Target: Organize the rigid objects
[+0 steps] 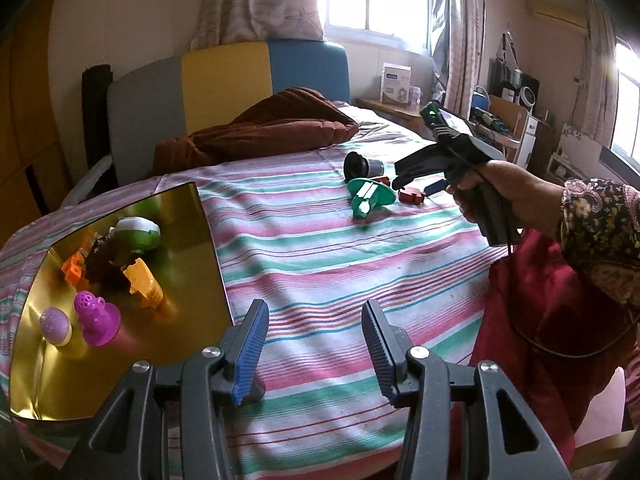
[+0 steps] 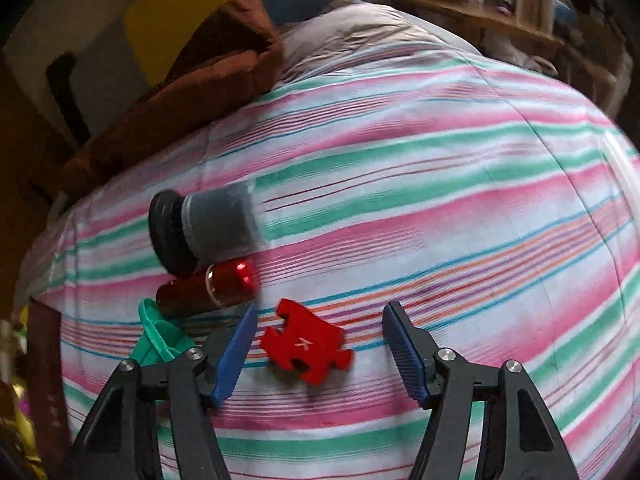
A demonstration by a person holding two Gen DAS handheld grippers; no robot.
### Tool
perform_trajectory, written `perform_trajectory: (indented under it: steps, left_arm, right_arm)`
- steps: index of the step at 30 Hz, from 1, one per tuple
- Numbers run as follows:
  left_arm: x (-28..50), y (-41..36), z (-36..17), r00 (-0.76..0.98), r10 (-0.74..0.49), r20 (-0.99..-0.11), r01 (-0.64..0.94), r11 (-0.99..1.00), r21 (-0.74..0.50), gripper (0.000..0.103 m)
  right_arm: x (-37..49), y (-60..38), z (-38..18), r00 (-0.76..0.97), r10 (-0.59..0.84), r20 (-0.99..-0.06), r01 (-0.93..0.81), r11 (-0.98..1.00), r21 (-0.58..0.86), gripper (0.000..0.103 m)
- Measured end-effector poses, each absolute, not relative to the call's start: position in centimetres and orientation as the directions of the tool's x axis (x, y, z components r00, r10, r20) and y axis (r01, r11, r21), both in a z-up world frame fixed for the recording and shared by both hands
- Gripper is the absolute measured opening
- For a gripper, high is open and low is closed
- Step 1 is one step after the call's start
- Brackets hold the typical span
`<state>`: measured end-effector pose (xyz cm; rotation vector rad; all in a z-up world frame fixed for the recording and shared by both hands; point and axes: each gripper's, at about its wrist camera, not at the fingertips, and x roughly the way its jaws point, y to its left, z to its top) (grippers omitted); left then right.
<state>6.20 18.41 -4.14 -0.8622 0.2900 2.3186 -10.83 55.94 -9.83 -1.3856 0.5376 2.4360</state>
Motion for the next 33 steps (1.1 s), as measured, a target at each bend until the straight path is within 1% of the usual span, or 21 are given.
perform_trajectory:
  steps: [2, 3, 4, 6, 10, 14, 17, 19, 23, 27, 33]
  left_arm:
    - [6.1, 18.4, -4.2, -0.579, 0.491, -0.65, -0.635, -0.772, -0.018, 0.049]
    - [6.1, 18.5, -4.2, -0.577, 0.491, -0.653, -0.634, -0.773, -0.02, 0.049]
    - [6.0, 18.5, -4.3, -0.576, 0.488, -0.656, -0.633, -0.774, -0.021, 0.049]
    - [6.0, 18.7, -4.2, -0.573, 0.491, -0.656, -0.635, -0.772, -0.024, 0.049]
    - [5.5, 19.4, -3.6, -0.569, 0.498, -0.655, -0.641, -0.767, -0.026, 0.049]
    - [4.2, 20.9, -2.6, -0.553, 0.523, -0.648, -0.649, -0.759, -0.059, 0.049]
    - [3.1, 23.2, -2.1, -0.533, 0.543, -0.648, -0.669, -0.74, -0.069, 0.049]
    - [2.4, 24.8, -2.0, -0.513, 0.549, -0.66, -0.685, -0.725, -0.071, 0.049]
    - [0.3, 28.8, -2.8, -0.468, 0.537, -0.702, -0.708, -0.703, -0.066, 0.049]
    - [-1.9, 32.1, -3.7, -0.445, 0.509, -0.737, -0.715, -0.697, -0.05, 0.049]
    - [-6.5, 36.1, -6.5, -0.427, 0.433, -0.794, -0.671, -0.74, -0.043, 0.049]
  right_arm:
    - [-10.9, 55.0, -9.9, -0.478, 0.094, -0.873, -0.391, -0.913, 0.116, 0.061]
    - [-10.9, 54.6, -9.9, -0.472, 0.104, -0.875, -0.382, -0.919, 0.097, 0.055]
    - [-10.8, 54.3, -9.9, -0.467, 0.112, -0.877, -0.376, -0.923, 0.082, 0.047]
    - [-10.8, 54.1, -9.9, -0.459, 0.11, -0.882, -0.374, -0.924, 0.079, 0.047]
    - [-10.4, 54.7, -9.7, -0.45, 0.075, -0.89, -0.41, -0.903, 0.131, 0.047]
    - [-9.5, 55.3, -9.5, -0.391, 0.144, -0.909, -0.47, -0.881, 0.063, 0.047]
    - [-8.9, 56.4, -9.8, -0.377, 0.111, -0.919, -0.508, -0.855, 0.105, 0.047]
    - [-8.8, 56.5, -9.6, -0.379, 0.099, -0.92, -0.515, -0.849, 0.12, 0.048]
    - [-8.9, 56.1, -9.7, -0.361, 0.105, -0.927, -0.508, -0.855, 0.101, 0.048]
    - [-8.8, 55.8, -9.6, -0.359, 0.103, -0.927, -0.494, -0.864, 0.095, 0.048]
    - [-8.6, 55.5, -9.6, -0.359, 0.106, -0.927, -0.492, -0.866, 0.092, 0.048]
